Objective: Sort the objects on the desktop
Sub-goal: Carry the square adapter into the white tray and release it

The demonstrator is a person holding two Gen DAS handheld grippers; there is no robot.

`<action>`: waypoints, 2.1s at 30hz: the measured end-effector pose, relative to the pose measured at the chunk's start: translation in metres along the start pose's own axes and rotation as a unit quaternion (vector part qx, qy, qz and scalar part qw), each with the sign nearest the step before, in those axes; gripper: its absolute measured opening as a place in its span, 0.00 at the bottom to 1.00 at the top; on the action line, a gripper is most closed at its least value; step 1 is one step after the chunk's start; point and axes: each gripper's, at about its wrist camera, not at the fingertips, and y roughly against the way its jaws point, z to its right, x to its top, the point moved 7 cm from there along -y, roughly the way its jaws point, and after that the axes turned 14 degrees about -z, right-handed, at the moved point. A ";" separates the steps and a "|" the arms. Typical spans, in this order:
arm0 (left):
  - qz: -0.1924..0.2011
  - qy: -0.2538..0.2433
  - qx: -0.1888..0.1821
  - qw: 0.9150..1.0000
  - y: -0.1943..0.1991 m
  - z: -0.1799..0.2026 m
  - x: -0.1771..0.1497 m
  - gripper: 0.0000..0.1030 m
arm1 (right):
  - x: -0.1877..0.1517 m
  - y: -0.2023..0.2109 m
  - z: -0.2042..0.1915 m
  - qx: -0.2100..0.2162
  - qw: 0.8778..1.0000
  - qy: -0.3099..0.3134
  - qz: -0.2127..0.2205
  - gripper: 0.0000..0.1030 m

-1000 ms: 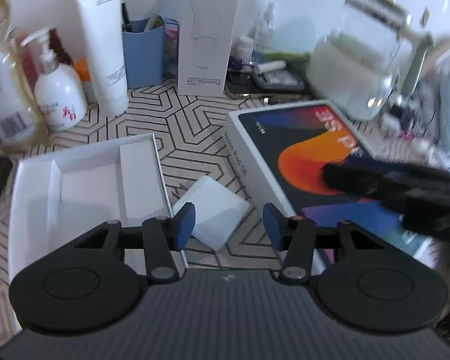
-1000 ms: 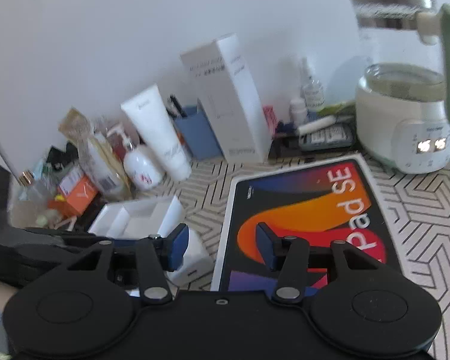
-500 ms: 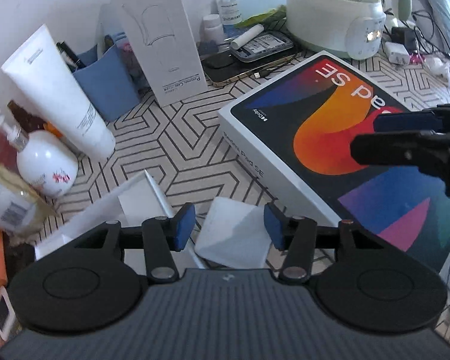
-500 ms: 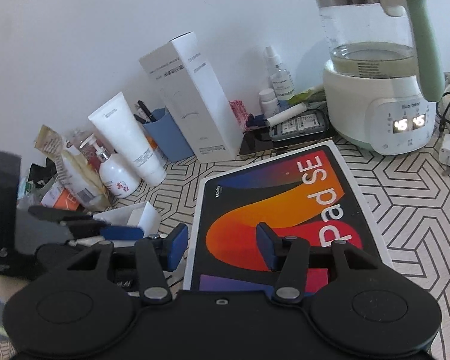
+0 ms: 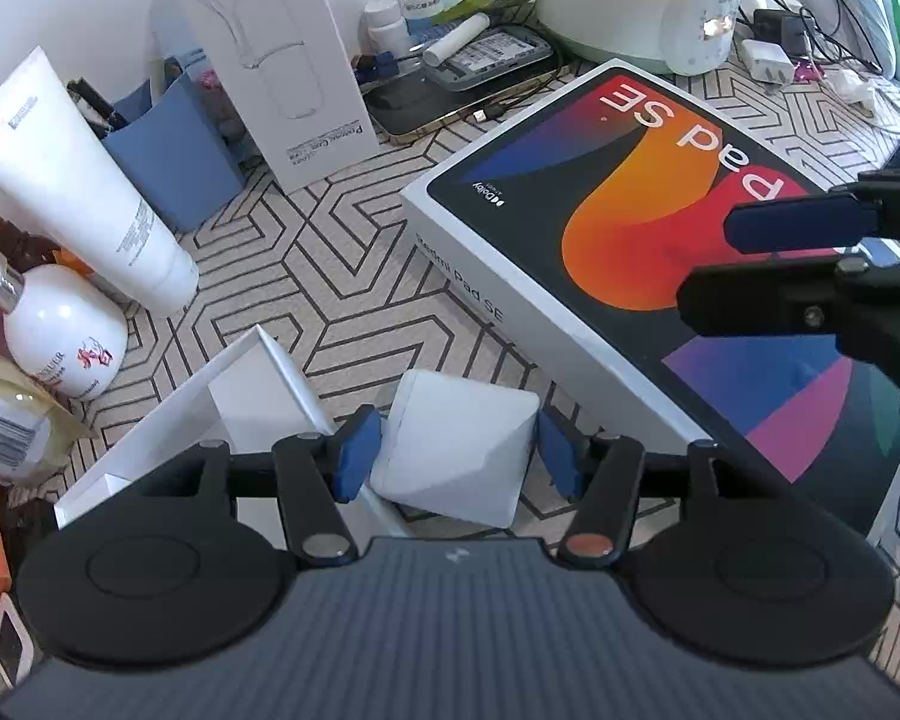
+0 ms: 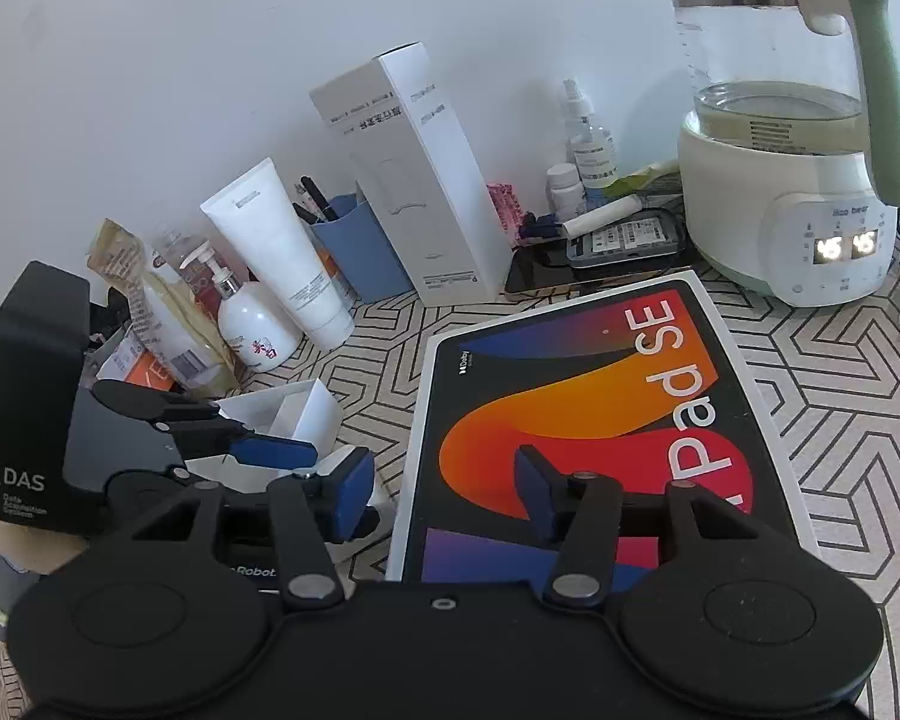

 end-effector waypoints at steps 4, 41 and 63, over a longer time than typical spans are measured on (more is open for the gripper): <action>0.007 -0.009 0.003 1.000 0.003 0.004 -0.003 0.52 | -0.001 -0.002 -0.002 -0.001 1.000 0.004 -0.003 0.56; 0.077 0.179 0.023 0.981 0.059 -0.083 -0.065 0.55 | -0.001 -0.002 -0.012 0.032 0.999 0.004 -0.008 0.58; 0.061 0.337 -0.024 0.939 0.034 -0.110 -0.084 0.75 | -0.007 -0.010 -0.021 0.031 0.999 0.017 -0.026 0.64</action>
